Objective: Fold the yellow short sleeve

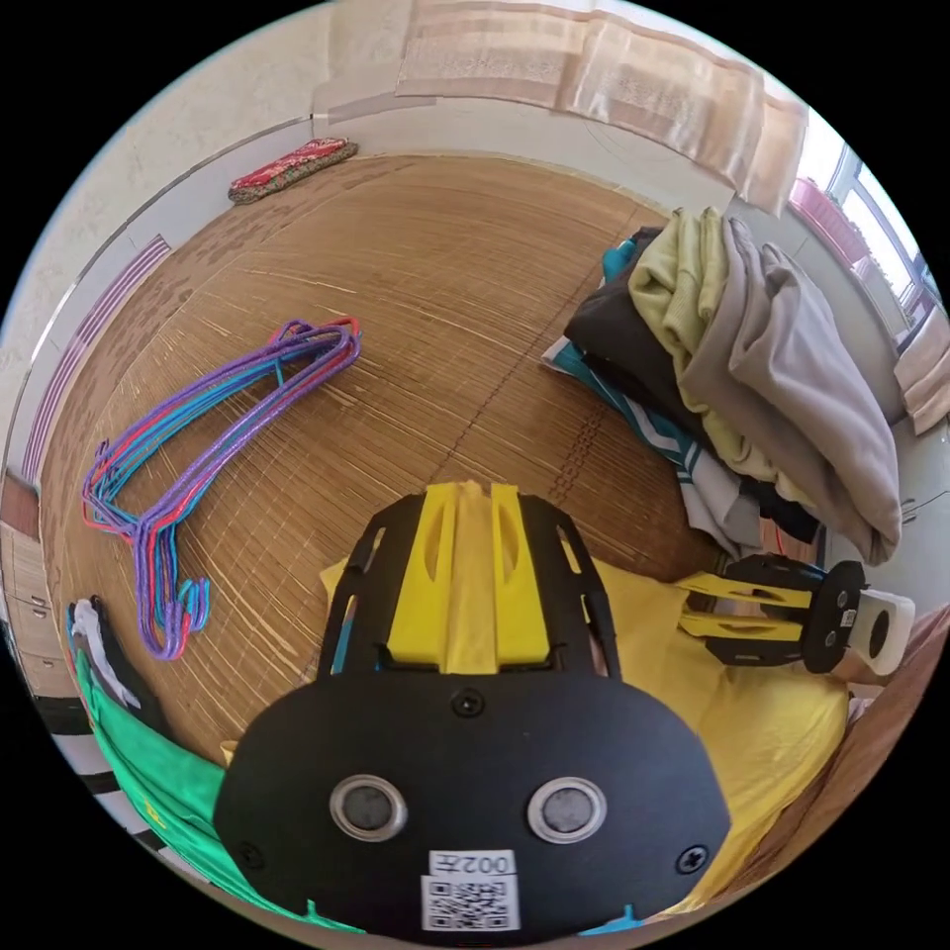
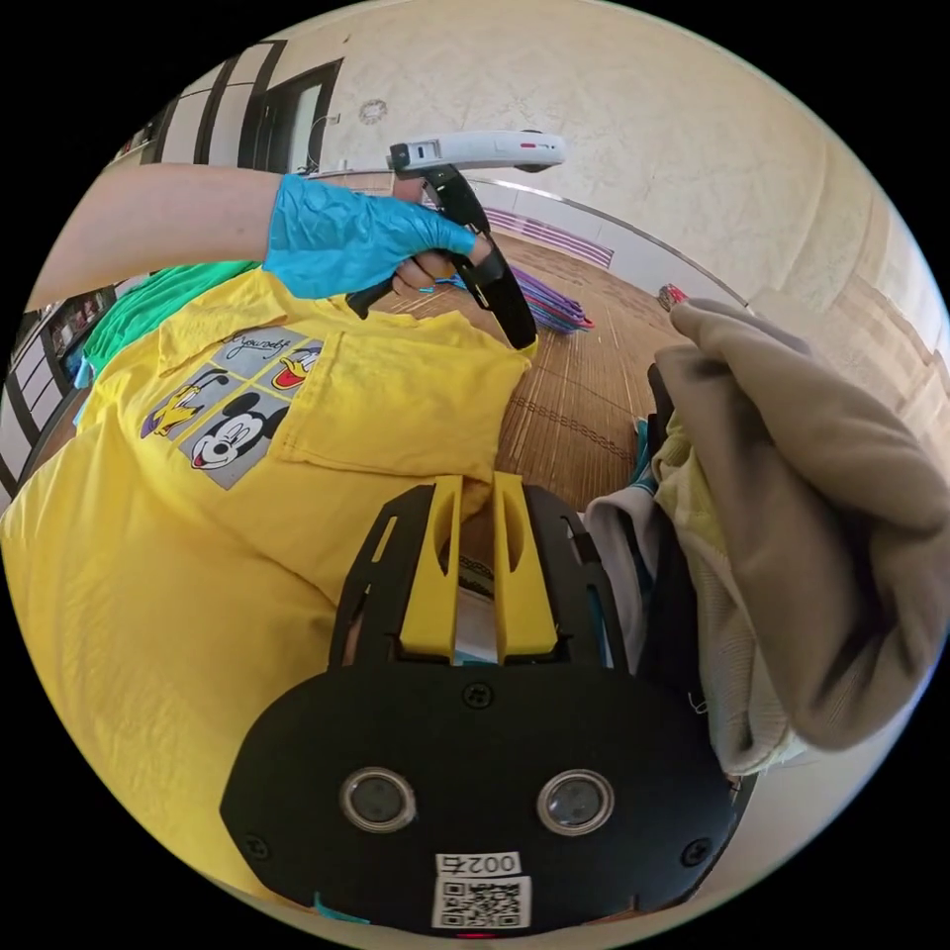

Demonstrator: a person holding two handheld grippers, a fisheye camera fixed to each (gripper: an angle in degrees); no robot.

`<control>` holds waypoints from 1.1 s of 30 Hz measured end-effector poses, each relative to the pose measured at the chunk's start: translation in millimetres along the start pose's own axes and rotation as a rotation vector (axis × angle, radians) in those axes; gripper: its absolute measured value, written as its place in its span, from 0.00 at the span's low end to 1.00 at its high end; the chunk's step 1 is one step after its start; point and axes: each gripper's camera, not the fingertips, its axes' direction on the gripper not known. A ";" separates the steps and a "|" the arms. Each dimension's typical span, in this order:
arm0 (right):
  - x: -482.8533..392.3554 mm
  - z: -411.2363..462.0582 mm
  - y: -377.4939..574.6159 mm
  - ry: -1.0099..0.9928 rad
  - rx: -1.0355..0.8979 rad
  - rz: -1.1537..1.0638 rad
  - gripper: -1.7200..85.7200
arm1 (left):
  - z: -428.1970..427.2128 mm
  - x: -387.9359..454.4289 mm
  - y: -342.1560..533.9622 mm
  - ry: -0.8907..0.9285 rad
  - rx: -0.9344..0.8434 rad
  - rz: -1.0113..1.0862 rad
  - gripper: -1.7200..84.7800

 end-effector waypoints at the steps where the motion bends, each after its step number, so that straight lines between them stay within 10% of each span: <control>1: -0.7 0.2 -1.0 0.019 0.000 -0.002 0.08 | 3.3 -1.0 -0.9 0.005 -0.006 0.003 0.04; 33: 31.2 -31.8 -61.1 0.040 -0.041 0.094 0.08 | -5.8 -48.8 36.2 -0.160 0.014 -0.201 0.02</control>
